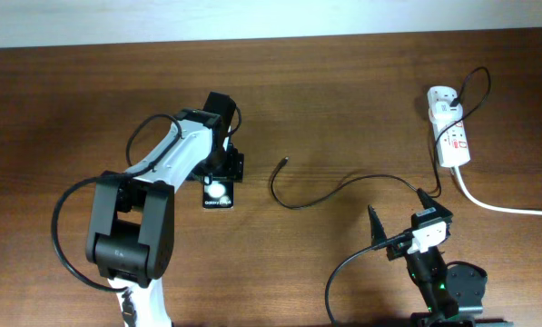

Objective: Plug charger to phone and switch on socket

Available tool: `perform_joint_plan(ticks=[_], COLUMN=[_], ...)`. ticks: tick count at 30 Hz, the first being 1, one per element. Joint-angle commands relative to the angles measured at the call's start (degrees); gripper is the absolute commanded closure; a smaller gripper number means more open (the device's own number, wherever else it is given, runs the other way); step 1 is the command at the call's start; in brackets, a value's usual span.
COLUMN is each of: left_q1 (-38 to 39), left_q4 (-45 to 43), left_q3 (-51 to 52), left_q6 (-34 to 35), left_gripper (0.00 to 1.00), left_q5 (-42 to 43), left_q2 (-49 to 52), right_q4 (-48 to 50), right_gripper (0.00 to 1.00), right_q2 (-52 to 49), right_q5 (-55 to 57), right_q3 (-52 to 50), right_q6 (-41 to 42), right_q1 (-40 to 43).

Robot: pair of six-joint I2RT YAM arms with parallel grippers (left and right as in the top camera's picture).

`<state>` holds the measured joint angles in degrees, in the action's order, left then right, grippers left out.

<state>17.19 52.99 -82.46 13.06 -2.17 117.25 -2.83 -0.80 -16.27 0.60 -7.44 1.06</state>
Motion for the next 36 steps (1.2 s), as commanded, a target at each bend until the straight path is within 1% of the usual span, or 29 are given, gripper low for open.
perform_joint_plan(ticks=[1, 4, 7, 15, 36], left_q1=[-0.04, -0.04, -0.02, -0.04, -0.04], left_q4=[-1.81, -3.48, -4.26, -5.03, -8.63], left_q3=[1.29, 1.64, 1.86, 3.30, 4.33], left_q6=[-0.24, 2.58, 2.78, 2.78, 2.78], left_gripper=[0.13, 0.08, 0.06, 0.08, 0.10], left_q5=[-0.15, -0.17, -0.20, -0.66, -0.63], left_q2=[0.39, 0.39, 0.39, 0.50, 1.03], right_q4=[-0.37, -0.37, -0.37, -0.37, -0.37], right_gripper=[0.01, 0.01, 0.01, 0.01, 0.01], right_q2=[0.44, 0.44, 0.44, 0.44, 0.44], right_q5=[0.48, 0.48, 0.48, 0.48, 0.48], right_q3=[-0.28, -0.28, -0.28, -0.28, -0.28], right_q6=[0.37, 0.37, 0.37, 0.37, 0.37], right_q1=[-0.35, -0.35, -0.35, -0.35, -0.35])
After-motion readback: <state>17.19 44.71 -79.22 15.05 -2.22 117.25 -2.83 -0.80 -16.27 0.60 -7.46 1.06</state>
